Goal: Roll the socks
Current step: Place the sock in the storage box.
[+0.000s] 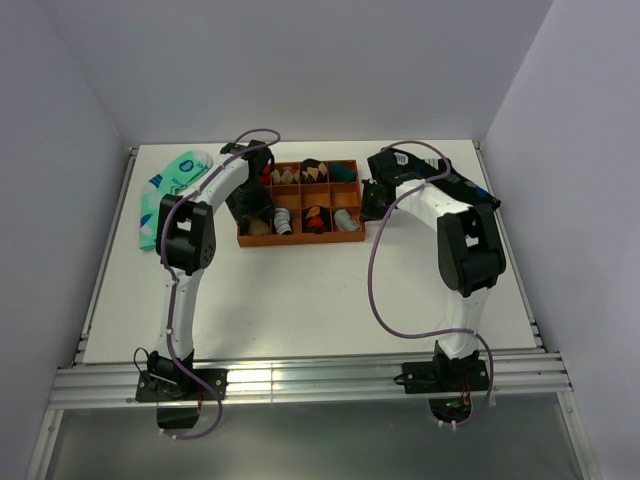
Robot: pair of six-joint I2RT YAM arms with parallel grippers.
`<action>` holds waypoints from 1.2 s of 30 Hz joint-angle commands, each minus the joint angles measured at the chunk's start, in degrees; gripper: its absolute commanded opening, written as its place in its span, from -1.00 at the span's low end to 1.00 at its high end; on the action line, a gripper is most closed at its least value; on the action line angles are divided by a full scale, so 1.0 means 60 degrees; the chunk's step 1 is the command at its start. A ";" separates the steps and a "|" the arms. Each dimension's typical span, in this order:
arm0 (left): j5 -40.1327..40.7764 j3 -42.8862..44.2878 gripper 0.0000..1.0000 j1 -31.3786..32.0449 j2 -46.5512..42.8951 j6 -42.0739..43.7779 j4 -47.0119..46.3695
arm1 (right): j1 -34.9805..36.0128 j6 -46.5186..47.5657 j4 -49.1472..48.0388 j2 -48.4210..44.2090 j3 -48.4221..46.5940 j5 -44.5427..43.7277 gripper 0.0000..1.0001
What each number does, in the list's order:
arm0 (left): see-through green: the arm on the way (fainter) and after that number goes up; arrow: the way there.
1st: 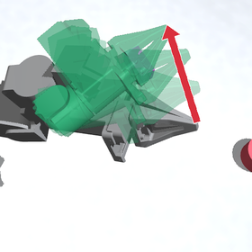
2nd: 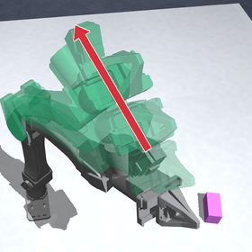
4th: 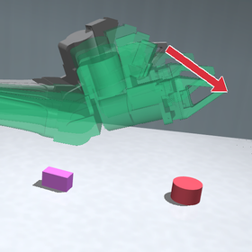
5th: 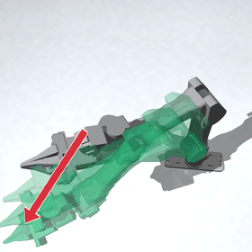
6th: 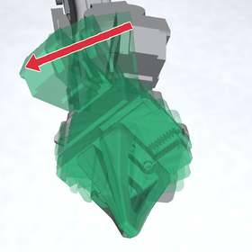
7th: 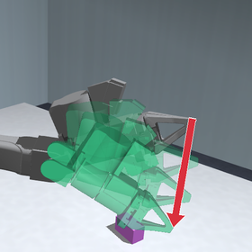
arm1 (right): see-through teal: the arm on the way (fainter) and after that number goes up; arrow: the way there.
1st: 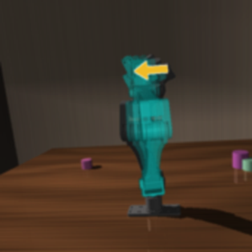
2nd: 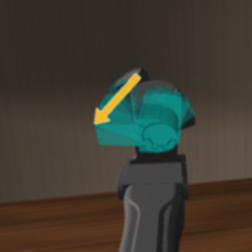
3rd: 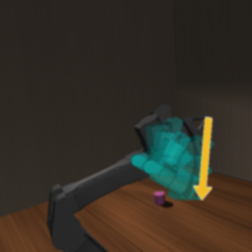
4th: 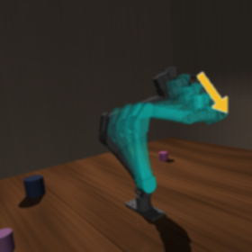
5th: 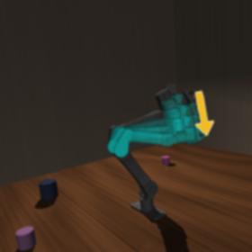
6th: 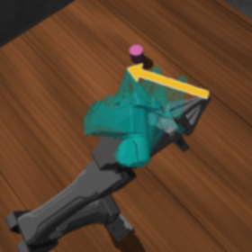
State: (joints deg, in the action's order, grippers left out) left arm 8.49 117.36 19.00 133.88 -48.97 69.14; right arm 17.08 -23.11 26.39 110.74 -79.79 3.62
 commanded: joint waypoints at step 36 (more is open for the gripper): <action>0.0840 -0.1354 -0.11 0.0143 0.0435 -0.0290 -0.0729 | -0.0225 0.0087 0.0054 -0.0219 0.0173 -0.0999 -1.00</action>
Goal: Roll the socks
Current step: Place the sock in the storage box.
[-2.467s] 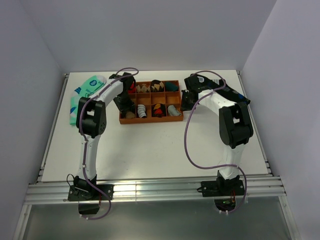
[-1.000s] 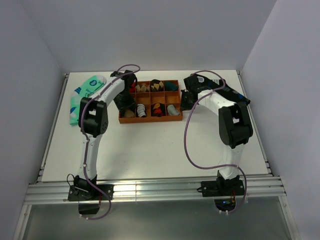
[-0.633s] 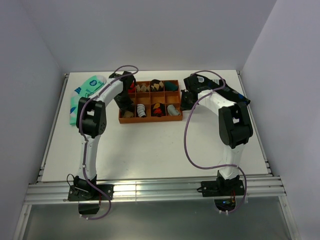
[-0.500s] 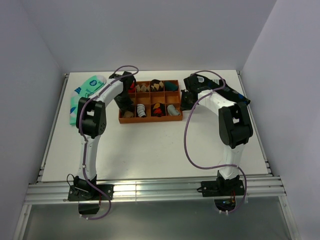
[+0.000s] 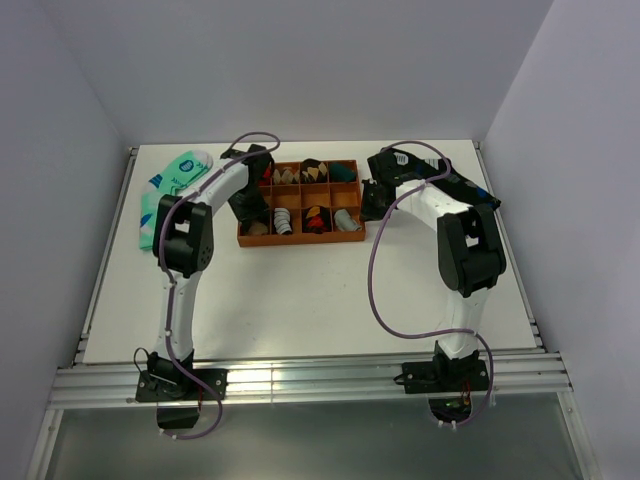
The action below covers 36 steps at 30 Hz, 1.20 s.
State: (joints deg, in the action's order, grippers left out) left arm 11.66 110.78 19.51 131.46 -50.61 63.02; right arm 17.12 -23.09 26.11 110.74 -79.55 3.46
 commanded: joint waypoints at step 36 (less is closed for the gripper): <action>0.0430 0.1985 0.80 -0.0131 0.0444 0.0437 0.1903 | -0.0218 0.0040 0.0043 -0.0380 0.0382 -0.0797 -1.00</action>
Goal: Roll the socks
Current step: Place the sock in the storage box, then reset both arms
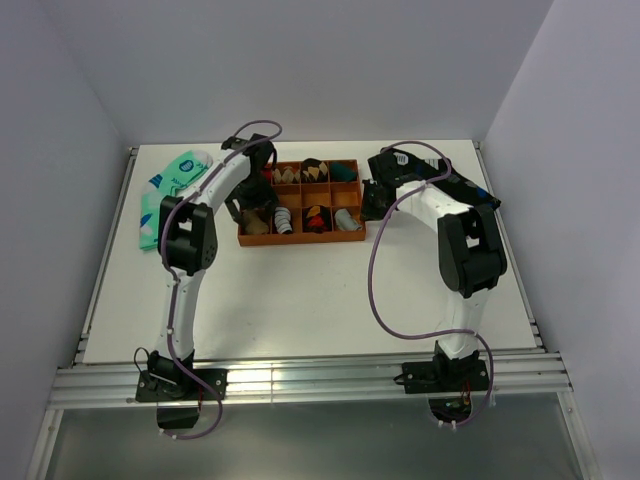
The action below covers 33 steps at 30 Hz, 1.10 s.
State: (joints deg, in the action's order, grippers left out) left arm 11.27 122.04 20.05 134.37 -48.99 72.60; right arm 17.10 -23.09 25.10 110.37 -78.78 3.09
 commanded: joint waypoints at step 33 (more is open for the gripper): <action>-0.1305 -0.1281 0.83 -0.0500 -0.3716 0.0958 -0.1903 | -0.0302 -0.0473 0.1250 -0.0553 -0.0783 -0.0618 0.00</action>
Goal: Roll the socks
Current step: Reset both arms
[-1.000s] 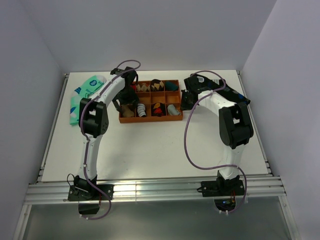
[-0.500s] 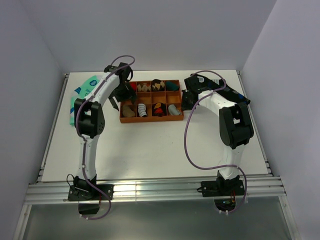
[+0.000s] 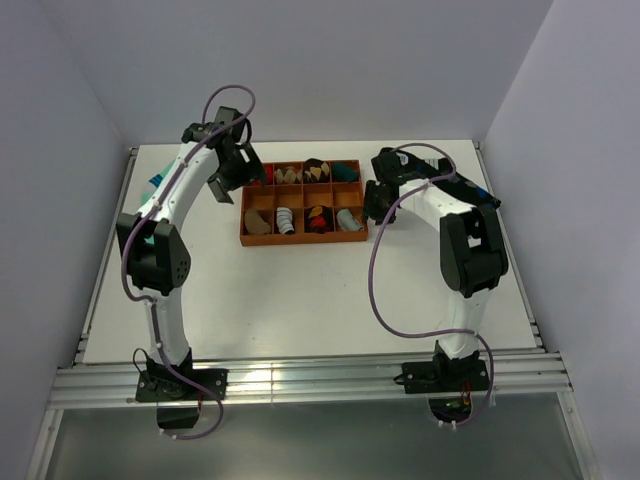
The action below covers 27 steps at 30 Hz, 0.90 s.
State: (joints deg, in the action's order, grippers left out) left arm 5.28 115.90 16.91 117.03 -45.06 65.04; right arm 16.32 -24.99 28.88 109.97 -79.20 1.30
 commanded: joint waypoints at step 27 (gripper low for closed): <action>-0.1188 -0.7669 0.89 0.0068 -0.8561 0.1401 -0.4276 | -0.0536 -0.0801 0.1601 -0.6901 0.1450 0.0707 1.00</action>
State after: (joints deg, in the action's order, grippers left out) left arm -1.63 71.85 17.12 69.69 -38.46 43.62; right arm 13.74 -29.82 38.00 71.42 -73.43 5.32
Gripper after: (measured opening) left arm 0.940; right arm 0.998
